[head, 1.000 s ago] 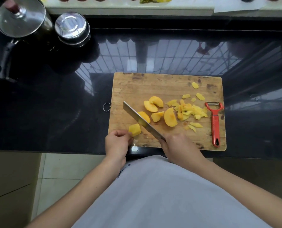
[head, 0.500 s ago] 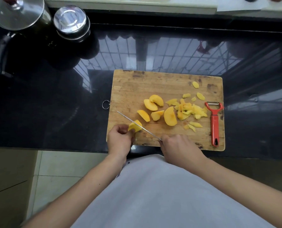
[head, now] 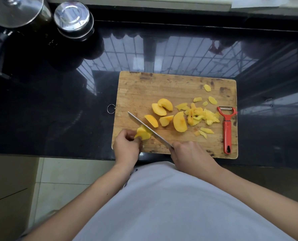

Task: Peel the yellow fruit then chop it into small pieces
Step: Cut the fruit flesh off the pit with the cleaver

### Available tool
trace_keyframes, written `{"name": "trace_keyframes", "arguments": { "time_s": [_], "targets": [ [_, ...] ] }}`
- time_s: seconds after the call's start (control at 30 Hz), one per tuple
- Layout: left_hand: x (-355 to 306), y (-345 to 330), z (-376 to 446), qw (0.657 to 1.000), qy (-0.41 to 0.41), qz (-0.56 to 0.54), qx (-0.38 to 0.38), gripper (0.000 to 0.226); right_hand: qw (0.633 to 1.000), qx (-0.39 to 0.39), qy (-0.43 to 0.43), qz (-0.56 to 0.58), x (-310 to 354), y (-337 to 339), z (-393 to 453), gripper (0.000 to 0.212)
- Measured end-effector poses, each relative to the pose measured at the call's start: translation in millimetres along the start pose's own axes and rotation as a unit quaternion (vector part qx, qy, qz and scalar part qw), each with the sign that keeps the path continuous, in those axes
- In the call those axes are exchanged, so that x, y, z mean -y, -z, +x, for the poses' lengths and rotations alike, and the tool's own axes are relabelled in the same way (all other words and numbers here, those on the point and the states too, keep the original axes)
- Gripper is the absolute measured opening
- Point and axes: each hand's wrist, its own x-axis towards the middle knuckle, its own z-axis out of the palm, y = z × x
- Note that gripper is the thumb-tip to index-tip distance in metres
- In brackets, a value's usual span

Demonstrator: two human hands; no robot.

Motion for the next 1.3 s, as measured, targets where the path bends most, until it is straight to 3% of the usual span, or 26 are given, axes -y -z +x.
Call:
{"name": "trace_keyframes", "arguments": {
  "time_s": [0.17, 0.47, 0.77, 0.97, 1.13, 1.3],
  "targets": [
    [-2.2, -1.7, -2.1, 0.995, 0.051, -0.08, -0.014, 0.011, 1.0, 0.011, -0.009, 0.015, 1.8, 3.6, 0.3, 0.022],
    [-1.2, -6.8, 0.5, 0.997, 0.04, -0.068, -0.019, 0.016, 0.998, 0.027, -0.018, -0.045, 2.5, -2.3, 1.3, 0.018],
    [-1.7, -3.6, 1.8, 0.998, 0.029, -0.047, -0.009, 0.02, 0.997, 0.054, -0.051, -0.003, 3.7, -11.3, 16.2, 0.017],
    [-2.2, 0.0, 2.9, 1.0, -0.004, 0.028, 0.004, 0.017, 0.999, 0.024, -0.038, 0.009, 5.3, -16.5, 24.4, 0.018],
    [1.7, 3.6, -3.6, 0.995, -0.048, 0.065, 0.065, 0.028, 0.998, -0.016, -0.036, 0.044, 0.9, -15.2, 20.8, 0.027],
    [3.8, 3.5, -10.6, 0.994, -0.026, 0.06, 0.086, 0.005, 0.996, -0.057, -0.009, 0.064, 1.1, -6.2, 8.6, 0.025]
  ]
}}
